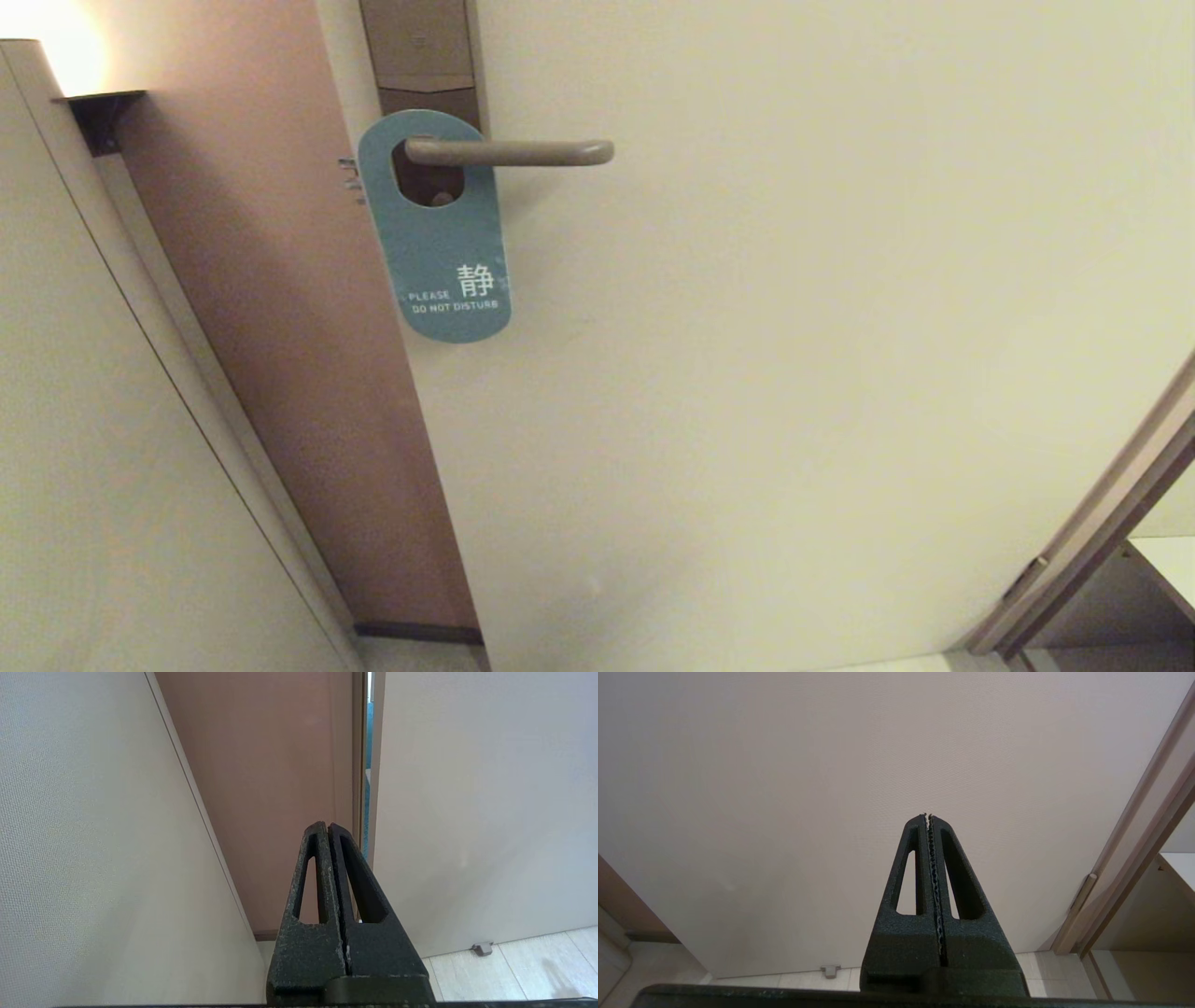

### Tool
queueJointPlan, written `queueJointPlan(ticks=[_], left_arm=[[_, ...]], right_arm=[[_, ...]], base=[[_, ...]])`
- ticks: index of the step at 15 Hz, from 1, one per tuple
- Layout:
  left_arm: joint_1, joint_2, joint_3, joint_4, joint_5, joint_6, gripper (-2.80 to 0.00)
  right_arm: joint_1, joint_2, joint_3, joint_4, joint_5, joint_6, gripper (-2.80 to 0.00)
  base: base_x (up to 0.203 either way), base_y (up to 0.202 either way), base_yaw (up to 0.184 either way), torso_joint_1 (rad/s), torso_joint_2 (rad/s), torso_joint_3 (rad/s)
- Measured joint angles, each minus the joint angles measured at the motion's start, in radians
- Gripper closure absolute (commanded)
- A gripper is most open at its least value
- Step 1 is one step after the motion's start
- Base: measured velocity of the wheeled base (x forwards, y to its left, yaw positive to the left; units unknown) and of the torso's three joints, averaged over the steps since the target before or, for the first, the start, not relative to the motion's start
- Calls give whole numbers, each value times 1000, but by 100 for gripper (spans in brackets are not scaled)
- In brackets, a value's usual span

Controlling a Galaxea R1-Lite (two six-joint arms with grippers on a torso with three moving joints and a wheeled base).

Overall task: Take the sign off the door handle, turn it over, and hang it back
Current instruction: Take down the sign

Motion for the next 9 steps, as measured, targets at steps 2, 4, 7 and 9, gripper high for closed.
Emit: queueJointPlan(ticks=[2,4,7,9], left_arm=[[0,0,-22,5,-11,17,0],[0,12,-95,40,-36,27,0],[-6,128,-231,65,-43,-22,0],[-20,267,-354,68,-44,-86,0]], right_arm=[[0,0,0,0,-1,0,0],[0,0,0,0,0,0,0],[0,0,0,0,0,0,0],[0,0,0,0,0,0,0]], base=[[0,0,0,0,0,0],[0,0,0,0,0,0],[0,0,0,0,0,0],[0,0,0,0,0,0]])
